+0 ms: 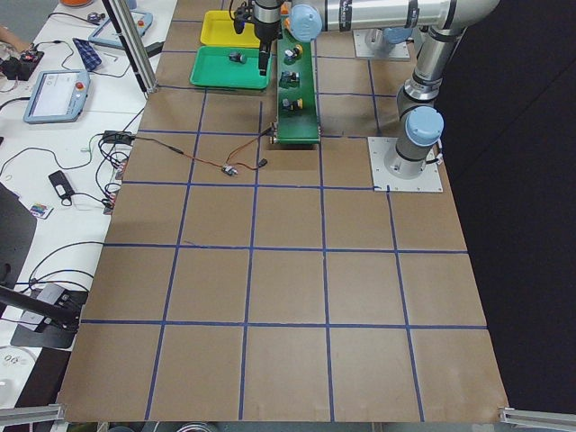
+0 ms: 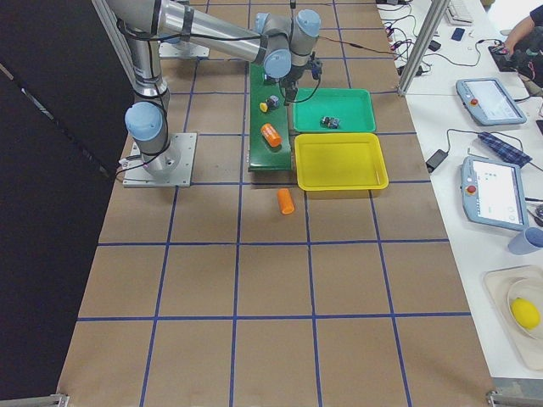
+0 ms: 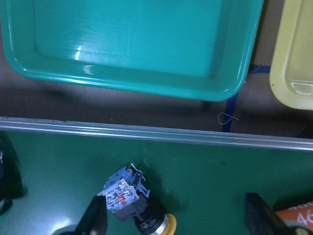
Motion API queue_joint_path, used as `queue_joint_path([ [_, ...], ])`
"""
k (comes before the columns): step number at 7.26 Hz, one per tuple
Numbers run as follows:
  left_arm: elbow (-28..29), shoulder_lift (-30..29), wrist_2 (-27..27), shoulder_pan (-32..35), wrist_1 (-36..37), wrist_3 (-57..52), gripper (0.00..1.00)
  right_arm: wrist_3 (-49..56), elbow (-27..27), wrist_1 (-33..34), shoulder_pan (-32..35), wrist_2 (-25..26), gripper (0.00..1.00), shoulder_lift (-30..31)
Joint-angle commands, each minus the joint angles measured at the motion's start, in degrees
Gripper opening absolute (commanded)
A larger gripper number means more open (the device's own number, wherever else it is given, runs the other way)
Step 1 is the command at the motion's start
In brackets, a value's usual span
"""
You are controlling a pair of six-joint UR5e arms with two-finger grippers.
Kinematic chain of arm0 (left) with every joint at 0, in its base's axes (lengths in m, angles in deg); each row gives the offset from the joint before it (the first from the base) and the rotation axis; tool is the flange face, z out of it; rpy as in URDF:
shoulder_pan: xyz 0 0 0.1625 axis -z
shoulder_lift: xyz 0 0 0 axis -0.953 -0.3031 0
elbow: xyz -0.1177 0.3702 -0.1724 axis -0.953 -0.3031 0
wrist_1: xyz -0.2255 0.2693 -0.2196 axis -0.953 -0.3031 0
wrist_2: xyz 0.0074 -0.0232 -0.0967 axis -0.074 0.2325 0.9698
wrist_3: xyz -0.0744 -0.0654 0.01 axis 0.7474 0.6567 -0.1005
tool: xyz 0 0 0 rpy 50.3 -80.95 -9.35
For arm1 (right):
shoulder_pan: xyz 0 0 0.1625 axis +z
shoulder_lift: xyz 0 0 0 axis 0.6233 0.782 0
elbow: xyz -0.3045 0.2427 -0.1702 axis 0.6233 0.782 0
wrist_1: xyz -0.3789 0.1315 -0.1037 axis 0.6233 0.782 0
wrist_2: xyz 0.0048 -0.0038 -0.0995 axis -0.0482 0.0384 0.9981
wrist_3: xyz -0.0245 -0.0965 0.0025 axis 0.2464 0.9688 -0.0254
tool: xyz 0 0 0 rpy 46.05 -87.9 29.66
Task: Sort buttons by color to trays
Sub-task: 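Lower the right gripper onto a yellow-cap button on the conveyor and grasp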
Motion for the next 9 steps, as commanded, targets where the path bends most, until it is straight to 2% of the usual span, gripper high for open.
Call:
queue_joint_path([
  [1, 2.79, -0.11, -1.92, -6.09, -4.62, -1.01, 1.00, 7.17, -2.08, 1.83, 0.15, -0.61, 1.00, 0.49],
  [2, 6.38, -1.50, -3.23, -5.86, -8.67, -0.05, 1.00, 7.99, -2.09, 1.48, 0.41, -1.22, 1.00, 0.50],
  [3, 7.63, -1.69, -2.90, -5.59, -9.84, 0.13, 1.00, 8.00, -2.52, 0.52, 0.93, -2.27, 1.00, 0.41],
  [6, 7.21, -1.35, -3.24, -2.62, -9.24, 2.16, 1.00, 8.09, -6.82, 1.03, 1.11, -1.50, 1.00, 0.06],
  [7, 7.99, -1.78, -3.25, -2.51, -9.15, 2.16, 1.00, 8.09, -7.88, 1.03, 1.11, -1.32, 0.92, -0.29],
  [8, 6.95, -0.39, -3.07, -2.51, -9.06, 1.46, 1.00, 7.83, -8.32, 2.17, 0.94, -1.06, 0.59, -0.03],
  [9, 7.03, -0.55, -2.98, -2.51, -9.06, 1.45, 1.00, 7.74, -8.50, 2.09, 0.77, -0.45, 0.22, 0.14],
])
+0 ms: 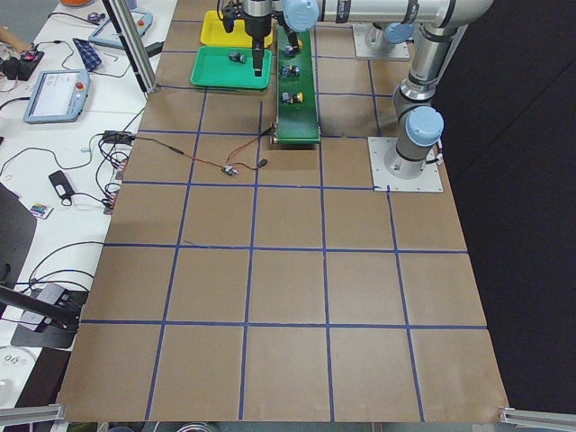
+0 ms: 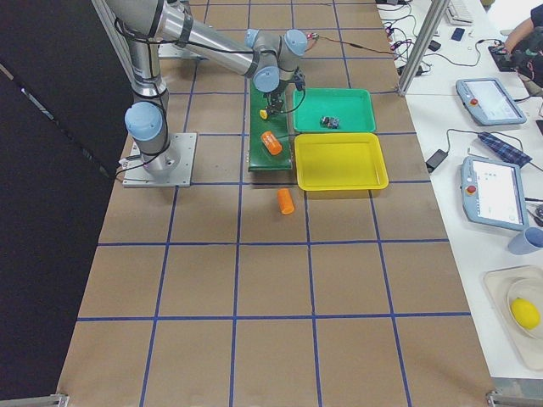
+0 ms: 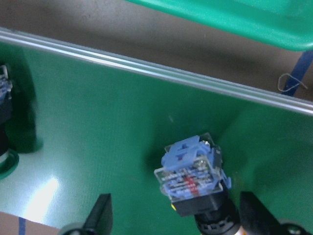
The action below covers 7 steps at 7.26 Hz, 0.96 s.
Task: Sort buttons by color to trays
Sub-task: 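Lower the right gripper onto a yellow-cap button on the conveyor and grasp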
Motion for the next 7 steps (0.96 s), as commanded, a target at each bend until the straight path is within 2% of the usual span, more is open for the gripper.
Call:
queue_joint_path([
  [1, -0.28, 0.56, 0.21, 0.09, -0.02, -0.13, 1.00, -0.60, -0.40, -0.17, -0.21, 1.30, 0.00, 0.17],
  [3, 1.02, -0.13, -0.40, 0.09, -0.72, 0.48, 1.00, -0.86, 0.65, -0.09, -0.99, 3.07, 0.00, 0.25],
  [5, 1.30, 0.12, -0.92, 0.00, -0.99, 0.40, 1.00, -3.83, 6.43, -0.53, -1.34, 3.16, 0.00, 1.74],
  [7, 0.16, 0.73, -1.10, 0.00, -0.38, 0.13, 1.00, -3.86, 12.84, 1.39, -7.99, 2.81, 0.00, -0.26],
])
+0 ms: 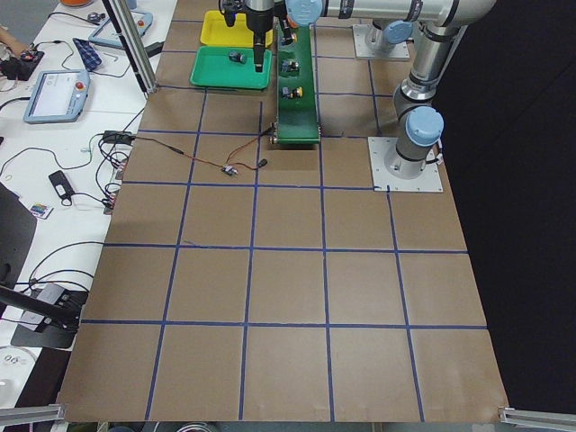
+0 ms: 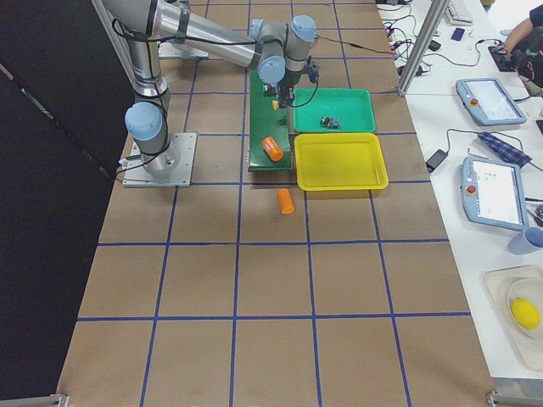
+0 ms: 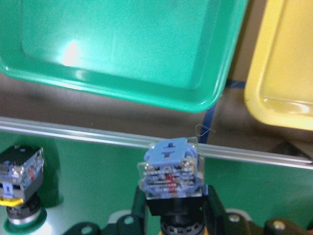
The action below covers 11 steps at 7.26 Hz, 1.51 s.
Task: Sort buttons by color to trays
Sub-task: 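Carry the yellow-cap button into the yellow tray and open the right gripper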
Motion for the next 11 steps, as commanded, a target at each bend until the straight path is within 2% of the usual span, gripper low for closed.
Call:
queue_joint_path([
  [1, -0.85, 0.49, 0.01, -0.01, 0.46, -0.10, 1.00, 0.43, 7.08, 2.52, -7.42, -0.13, 0.00, -3.46],
  [3, -0.94, 0.58, 0.10, -0.01, 0.54, -0.10, 1.00, 1.39, 12.54, 9.44, -11.83, 3.90, 0.00, -11.35],
  [5, -0.94, 0.58, 0.27, -0.01, 0.63, -0.18, 1.00, 2.45, 17.37, 14.03, -13.16, 3.92, 0.00, -19.79],
  [6, -0.94, 0.58, 0.36, -0.01, 0.63, -0.27, 1.00, 2.19, 17.83, 14.13, -13.08, 3.48, 0.17, -20.61],
  [7, -0.07, 0.23, 0.71, -0.27, 0.54, -0.27, 1.00, 1.58, 17.93, 14.13, -13.17, 3.04, 0.71, -20.62],
  [8, 0.03, 0.14, 0.71, -0.54, 0.54, -0.36, 1.00, 1.57, 17.84, 13.87, -13.17, 2.95, 1.00, -20.36],
  [10, -0.76, 0.58, 0.63, -0.45, 0.54, -0.36, 1.00, 1.40, 17.05, 10.03, -12.90, 3.04, 1.00, -17.48],
  [11, -0.59, 0.32, 0.63, -0.45, 0.54, -0.36, 1.00, 1.40, 16.87, 4.17, -12.64, 2.95, 1.00, -13.45],
])
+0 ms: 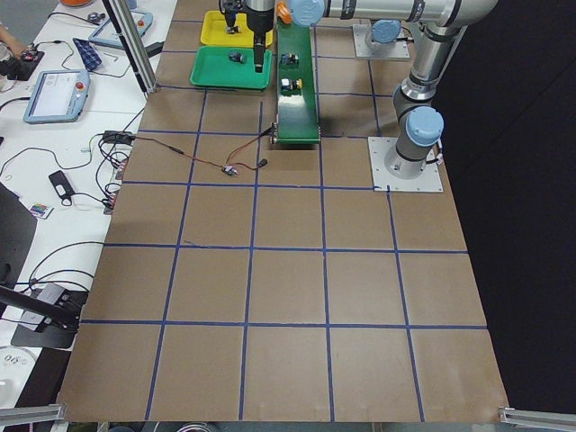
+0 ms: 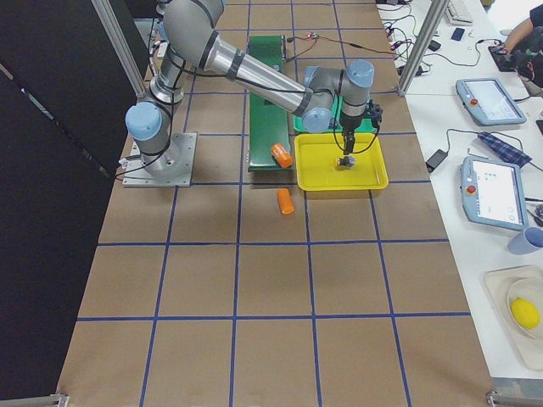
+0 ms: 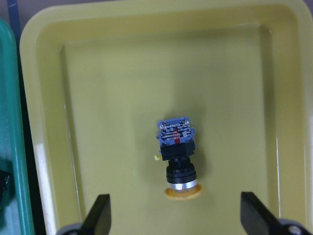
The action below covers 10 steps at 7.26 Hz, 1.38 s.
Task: Sort buttons by color to trays
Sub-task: 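Carry the yellow-cap button into the yellow tray and open the right gripper, then lower the right gripper onto a green-cap button on the conveyor and grasp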
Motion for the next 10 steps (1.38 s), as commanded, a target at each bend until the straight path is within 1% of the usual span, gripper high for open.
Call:
queue_joint_path([
  [1, -0.12, 0.00, 0.00, 0.01, 0.00, 0.00, 1.00, -0.05, -1.39, -11.99, 0.80, -0.17, 1.00, 8.55],
  [2, -0.12, 0.09, 0.08, 0.01, 0.00, 0.00, 1.00, -0.83, -4.19, -14.49, 2.90, 0.09, 1.00, 13.29],
  [3, -0.20, 0.00, 0.00, 0.01, 0.00, 0.00, 1.00, -4.32, -8.65, -15.21, 5.00, 0.70, 1.00, 17.34],
  [4, 0.40, 0.00, -0.35, 0.01, 0.00, 0.08, 1.00, -5.84, -14.61, -14.26, 5.46, -0.42, 1.00, 18.95],
  [5, -0.02, 0.18, -0.36, 0.01, 0.00, 0.00, 1.00, -7.59, -17.89, -10.77, 7.12, -5.31, 1.00, 18.97],
  [6, -0.29, 0.18, -0.18, 0.01, 0.00, 0.00, 1.00, -12.05, -19.06, -7.26, 11.05, -6.75, 1.00, 18.44],
  [7, -0.29, 0.18, -0.18, 0.01, 0.00, 0.00, 1.00, -18.53, -19.24, -7.14, 14.22, -7.02, 1.00, 17.39],
  [9, -0.20, 0.18, -0.18, 0.01, 0.09, 0.00, 1.00, -19.65, -19.68, -8.09, 16.36, -7.11, 1.00, 15.46],
  [10, -0.29, 0.18, -0.27, 0.01, 0.00, -0.09, 1.00, -19.65, -21.25, -7.93, 16.71, -7.11, 1.00, 15.02],
])
